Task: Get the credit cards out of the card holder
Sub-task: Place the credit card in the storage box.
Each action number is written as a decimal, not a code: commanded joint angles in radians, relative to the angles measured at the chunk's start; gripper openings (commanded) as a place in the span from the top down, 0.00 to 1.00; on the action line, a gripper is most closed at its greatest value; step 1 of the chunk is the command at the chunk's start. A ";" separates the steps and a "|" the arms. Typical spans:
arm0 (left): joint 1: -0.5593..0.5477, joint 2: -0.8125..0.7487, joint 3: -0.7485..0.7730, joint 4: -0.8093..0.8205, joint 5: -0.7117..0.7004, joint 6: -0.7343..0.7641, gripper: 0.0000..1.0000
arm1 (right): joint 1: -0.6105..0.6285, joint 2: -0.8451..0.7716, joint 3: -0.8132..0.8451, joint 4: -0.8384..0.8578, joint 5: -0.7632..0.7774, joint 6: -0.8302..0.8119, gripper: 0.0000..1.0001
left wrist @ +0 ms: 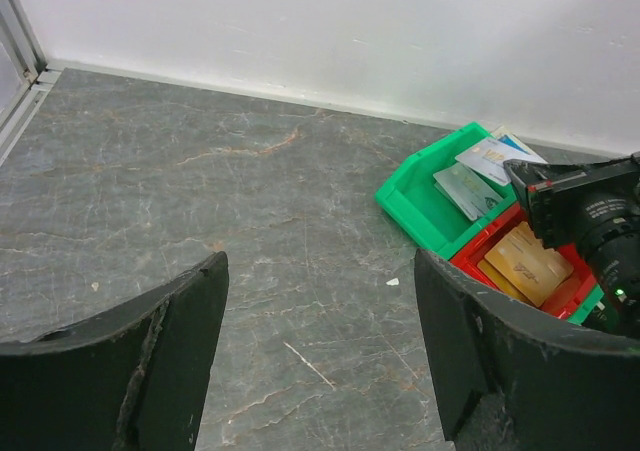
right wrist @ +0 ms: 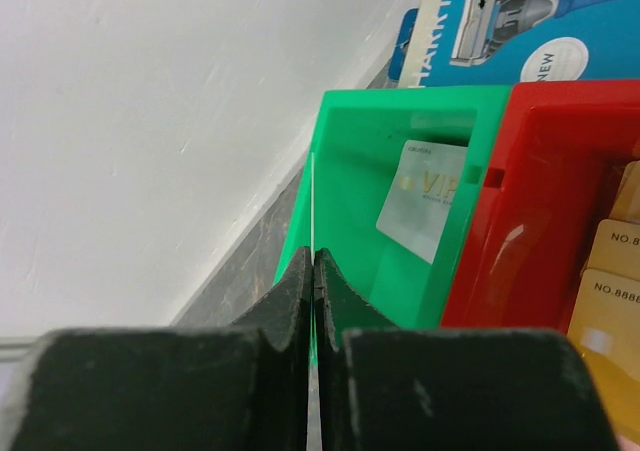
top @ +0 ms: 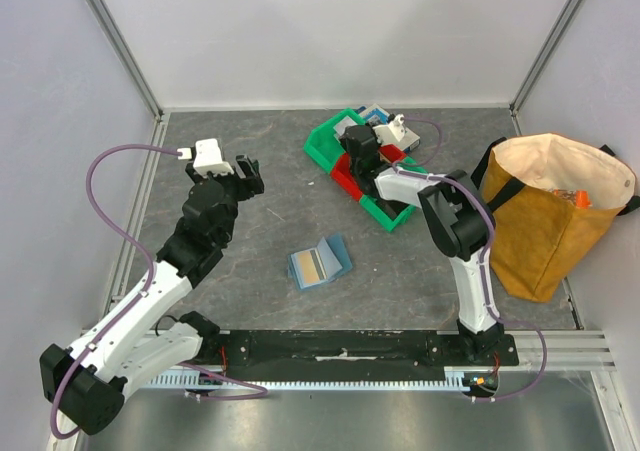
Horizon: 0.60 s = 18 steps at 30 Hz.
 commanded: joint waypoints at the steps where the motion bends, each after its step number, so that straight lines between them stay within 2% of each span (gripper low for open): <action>1: 0.003 -0.012 0.000 0.043 -0.027 -0.044 0.19 | -0.015 0.058 0.078 0.003 0.089 0.031 0.96; 13: 0.003 -0.002 -0.002 0.038 -0.014 -0.047 0.19 | -0.039 0.214 0.298 -0.113 0.052 0.042 0.92; 16: 0.003 0.000 0.000 0.037 -0.007 -0.052 0.19 | -0.047 0.230 0.327 -0.149 0.032 0.045 0.89; 18: 0.003 0.000 0.000 0.035 -0.004 -0.053 0.19 | -0.050 0.234 0.338 -0.169 0.029 0.045 0.83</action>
